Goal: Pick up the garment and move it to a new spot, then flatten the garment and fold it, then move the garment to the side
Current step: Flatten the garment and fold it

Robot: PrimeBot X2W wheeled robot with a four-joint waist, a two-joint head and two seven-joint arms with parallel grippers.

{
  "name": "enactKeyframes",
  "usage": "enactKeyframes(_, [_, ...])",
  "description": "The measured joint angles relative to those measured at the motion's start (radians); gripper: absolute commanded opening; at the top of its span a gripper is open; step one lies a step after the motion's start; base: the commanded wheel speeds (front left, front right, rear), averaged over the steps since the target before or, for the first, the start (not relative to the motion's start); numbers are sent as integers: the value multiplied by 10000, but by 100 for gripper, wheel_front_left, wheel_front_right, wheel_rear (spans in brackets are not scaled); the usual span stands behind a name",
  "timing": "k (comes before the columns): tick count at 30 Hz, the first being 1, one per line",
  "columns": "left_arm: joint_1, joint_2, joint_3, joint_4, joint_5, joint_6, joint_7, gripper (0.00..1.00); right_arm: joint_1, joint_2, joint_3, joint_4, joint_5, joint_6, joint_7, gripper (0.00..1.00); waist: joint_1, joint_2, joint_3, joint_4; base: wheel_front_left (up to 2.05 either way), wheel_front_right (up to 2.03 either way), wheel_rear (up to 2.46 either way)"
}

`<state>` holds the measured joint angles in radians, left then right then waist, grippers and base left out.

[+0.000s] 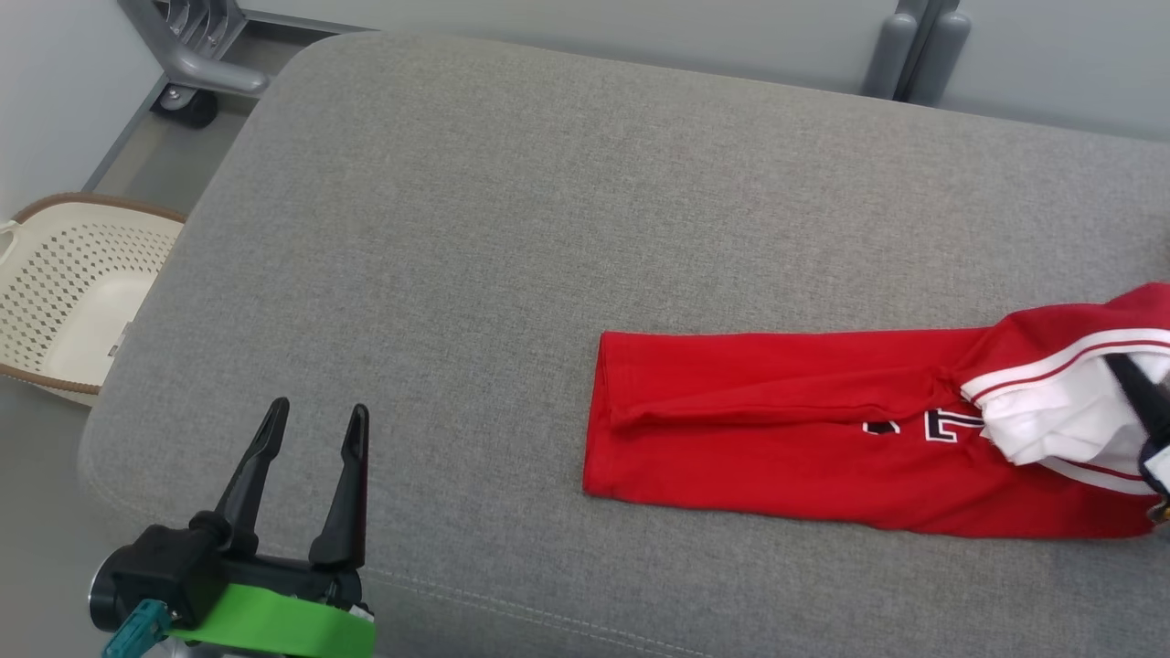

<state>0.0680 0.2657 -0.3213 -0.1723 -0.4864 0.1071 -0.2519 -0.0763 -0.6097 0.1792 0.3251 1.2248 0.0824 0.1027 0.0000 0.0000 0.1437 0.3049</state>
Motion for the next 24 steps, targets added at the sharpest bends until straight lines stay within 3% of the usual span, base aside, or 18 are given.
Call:
enactKeyframes(4, [124, -31, 48, -10, 2, 0, 0, 100, -36, 288, 717, -1377, 77, 230, 506, 0, 0, 0, 39, -68, 0, 0, 0])
enactKeyframes(9, [182, -29, -138, -10, 82, -128, 0, 100, -474, 844, 1707, -2894, 23, 230, 1058, 0, 0, 0, 208, -120, 0, 0, 0])
enactKeyframes(14, [29, -73, -639, 33, 184, -466, 0, 100, -907, 1423, 2631, -3455, -579, 188, 1369, 0, 0, 0, 420, 48, 0, 0, 0])
enactKeyframes(24, [-493, -301, -1064, 364, 322, -807, 0, 100, -1637, 2546, 3407, -2851, -1565, -851, 1356, 0, 0, 0, 856, 932, 0, 0, 0])
